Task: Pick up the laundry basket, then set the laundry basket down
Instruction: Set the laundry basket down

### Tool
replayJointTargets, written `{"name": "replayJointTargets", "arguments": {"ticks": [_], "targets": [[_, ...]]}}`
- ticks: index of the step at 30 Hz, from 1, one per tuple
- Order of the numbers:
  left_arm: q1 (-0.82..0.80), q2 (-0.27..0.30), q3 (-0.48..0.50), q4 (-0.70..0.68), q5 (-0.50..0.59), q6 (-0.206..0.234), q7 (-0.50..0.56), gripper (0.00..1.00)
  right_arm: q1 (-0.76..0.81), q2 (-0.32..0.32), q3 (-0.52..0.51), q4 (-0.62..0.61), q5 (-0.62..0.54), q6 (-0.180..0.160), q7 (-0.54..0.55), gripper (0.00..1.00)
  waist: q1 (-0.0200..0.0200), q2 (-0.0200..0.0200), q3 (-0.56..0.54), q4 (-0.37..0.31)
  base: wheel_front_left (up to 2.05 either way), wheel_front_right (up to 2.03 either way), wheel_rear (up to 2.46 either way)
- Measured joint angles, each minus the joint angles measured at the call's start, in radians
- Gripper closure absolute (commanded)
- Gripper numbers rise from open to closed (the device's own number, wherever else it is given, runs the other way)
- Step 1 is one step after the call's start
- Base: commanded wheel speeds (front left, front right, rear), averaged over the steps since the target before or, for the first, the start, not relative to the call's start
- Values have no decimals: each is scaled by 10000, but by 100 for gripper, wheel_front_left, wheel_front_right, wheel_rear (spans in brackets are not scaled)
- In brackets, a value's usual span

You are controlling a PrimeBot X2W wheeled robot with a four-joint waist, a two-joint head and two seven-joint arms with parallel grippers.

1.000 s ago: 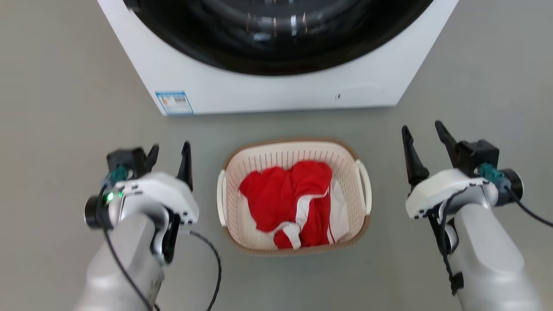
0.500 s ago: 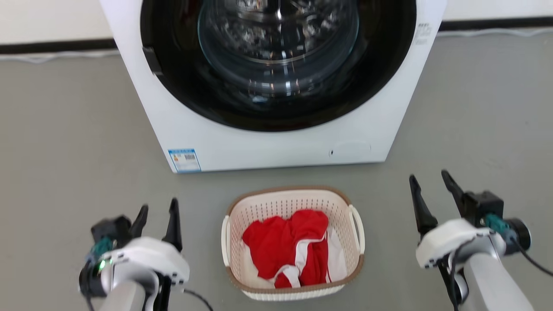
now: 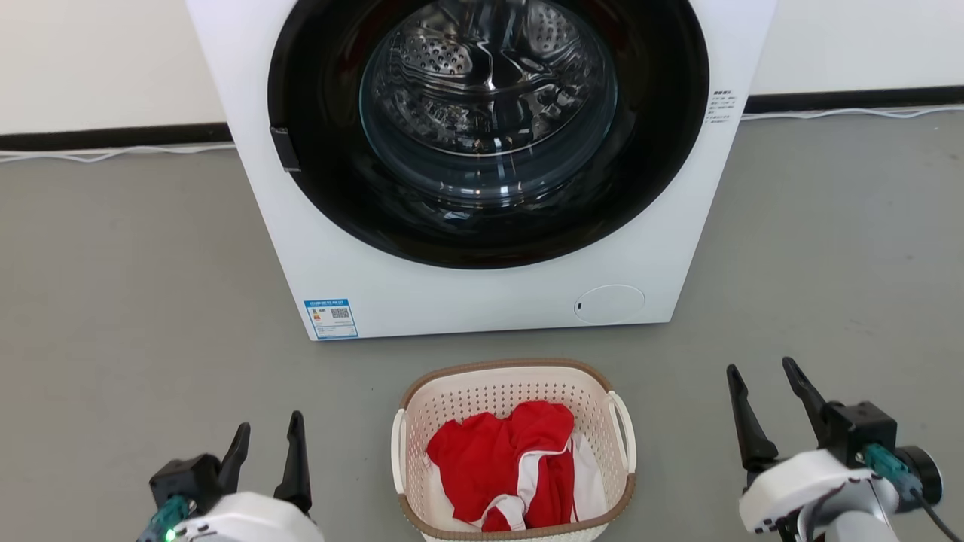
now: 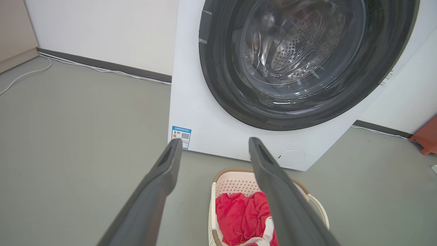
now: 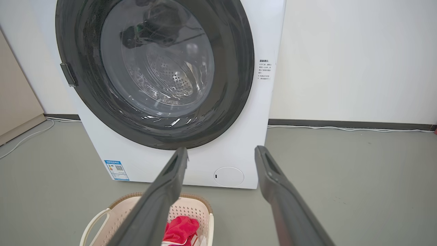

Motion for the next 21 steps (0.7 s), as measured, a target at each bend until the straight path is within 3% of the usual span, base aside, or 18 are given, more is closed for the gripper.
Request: {"name": "replayJointTargets", "arguments": {"ticks": [21], "targets": [[1167, -349, 343, -834, 424, -96, 0, 0, 1066, 410, -211, -650, -38, 0, 0, 0, 0, 0, -526, 53, 0, 0, 0]]}}
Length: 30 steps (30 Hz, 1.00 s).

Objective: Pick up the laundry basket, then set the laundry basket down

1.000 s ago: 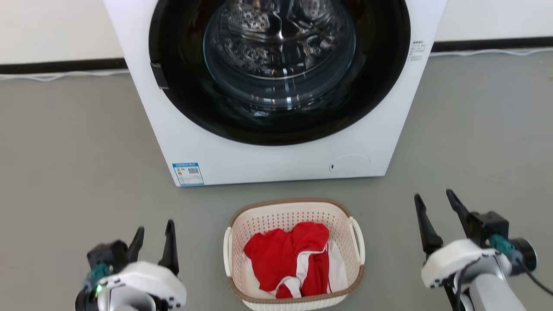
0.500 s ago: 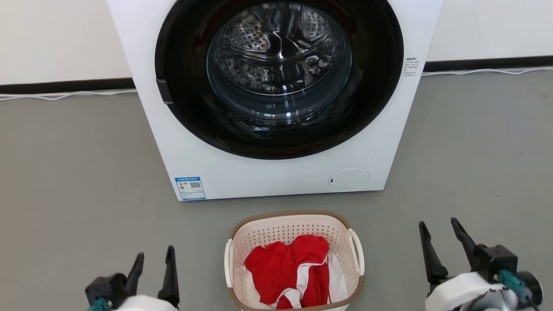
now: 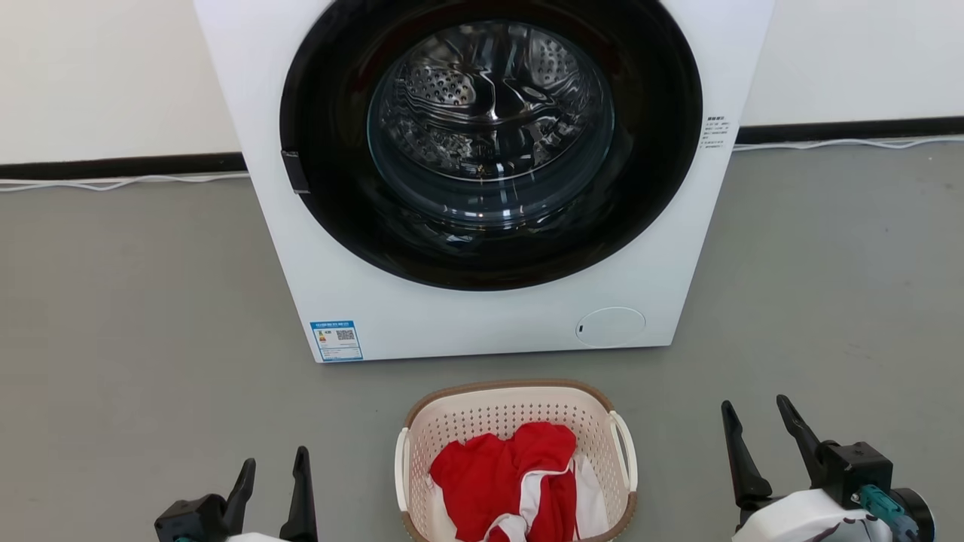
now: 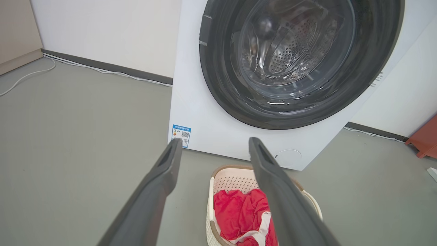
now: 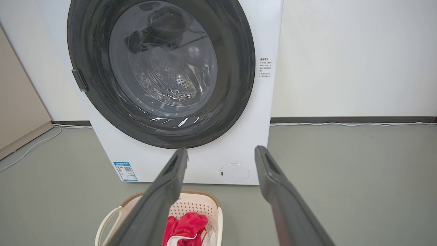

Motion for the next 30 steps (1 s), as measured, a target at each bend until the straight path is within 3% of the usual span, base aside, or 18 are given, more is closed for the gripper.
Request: {"name": "replayJointTargets", "arguments": {"ticks": [11, 12, 19, 30], "targets": [[33, -48, 138, 21, 10, 0, 0, 0, -1, 36, -4, 19, -130, 0, 0, 0, 0, 0, -134, -5, 0, 0, 0], [33, -50, 136, 52, 13, 0, 0, 100, -1, 40, 0, 23, -130, 0, 0, 100, 0, 0, -144, -6, 0, 0, 0], [381, -161, 140, 665, -123, 10, 104, 100, 444, 182, 17, 631, -10, -12, 119, 100, 0, 0, -143, -3, 0, 0, 0], [386, -178, 215, 543, -1220, -71, 422, 100, 416, 182, -21, 447, 1390, -12, 387, 100, 4, 0, -65, 13, 0, 0, 0]]}}
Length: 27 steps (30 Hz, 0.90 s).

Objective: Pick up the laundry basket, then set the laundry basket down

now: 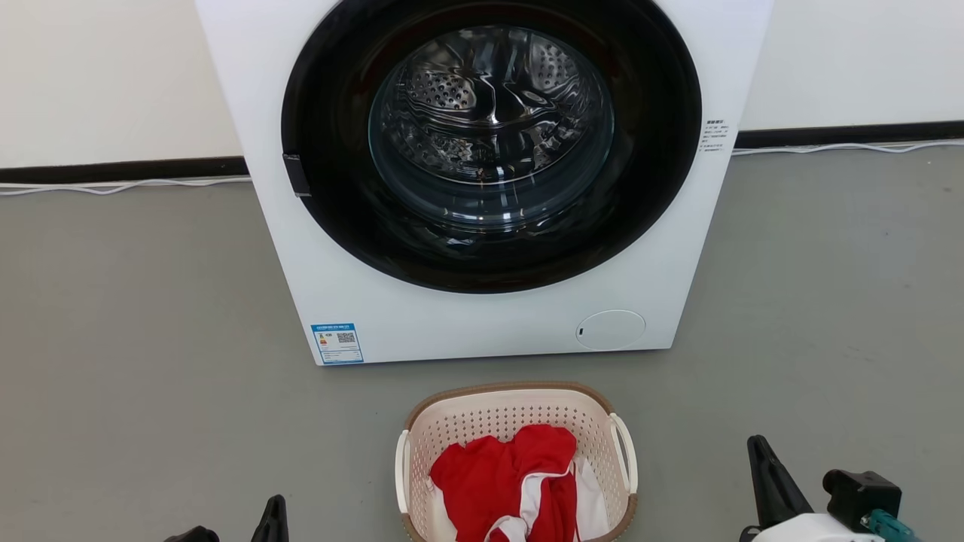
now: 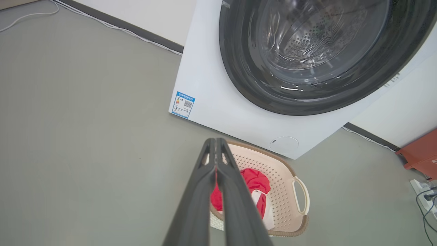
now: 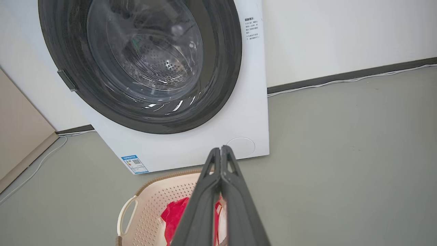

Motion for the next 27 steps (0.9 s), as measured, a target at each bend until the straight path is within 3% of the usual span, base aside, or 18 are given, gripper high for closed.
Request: {"name": "replayJointTargets", "arguments": {"ticks": [27], "targets": [[-198, -13, 299, -380, -2886, -284, 823, 100, -18, 0, -178, -506, 3756, 0, 836, 100, -2, 0, 197, 44, 0, 0, 0]]}}
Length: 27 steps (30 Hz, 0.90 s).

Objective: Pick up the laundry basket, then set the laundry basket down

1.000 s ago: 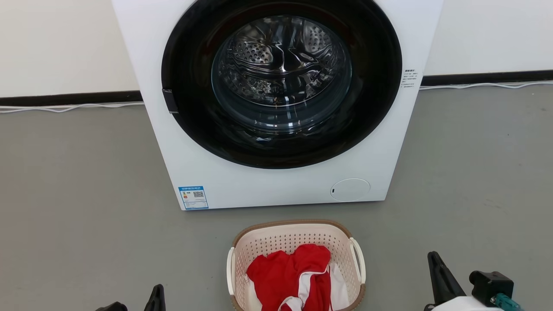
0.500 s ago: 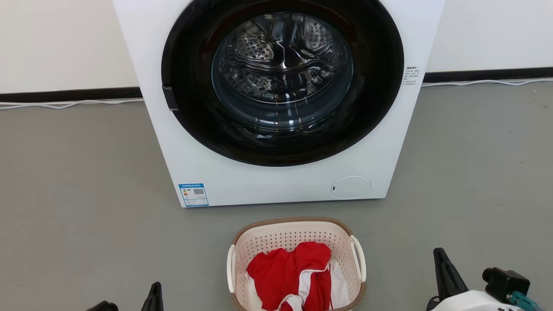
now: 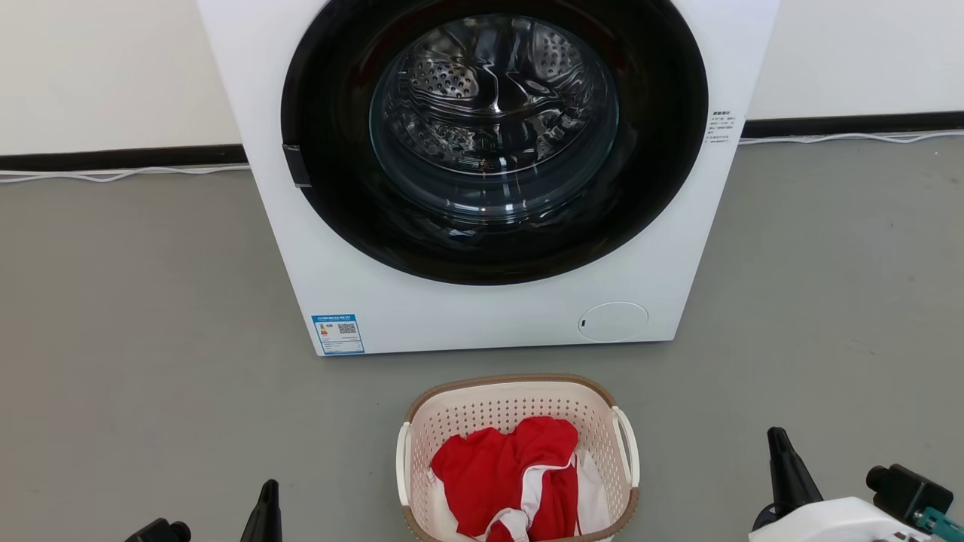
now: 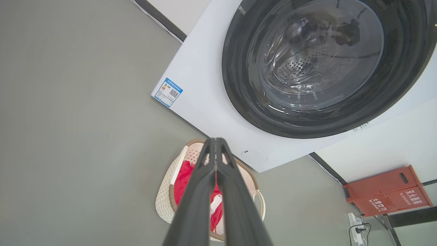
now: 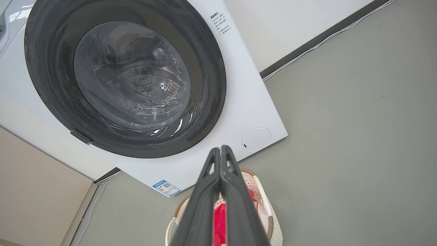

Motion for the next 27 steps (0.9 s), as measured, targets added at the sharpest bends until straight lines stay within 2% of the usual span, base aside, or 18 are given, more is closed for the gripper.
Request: {"name": "replayJointTargets", "arguments": {"ticks": [27], "targets": [[-399, -19, 301, -372, -2788, -267, 800, 100, -40, 6, -127, -512, 3503, 0, 750, 100, 0, 0, 181, 41, 0, 0, 0]]}}
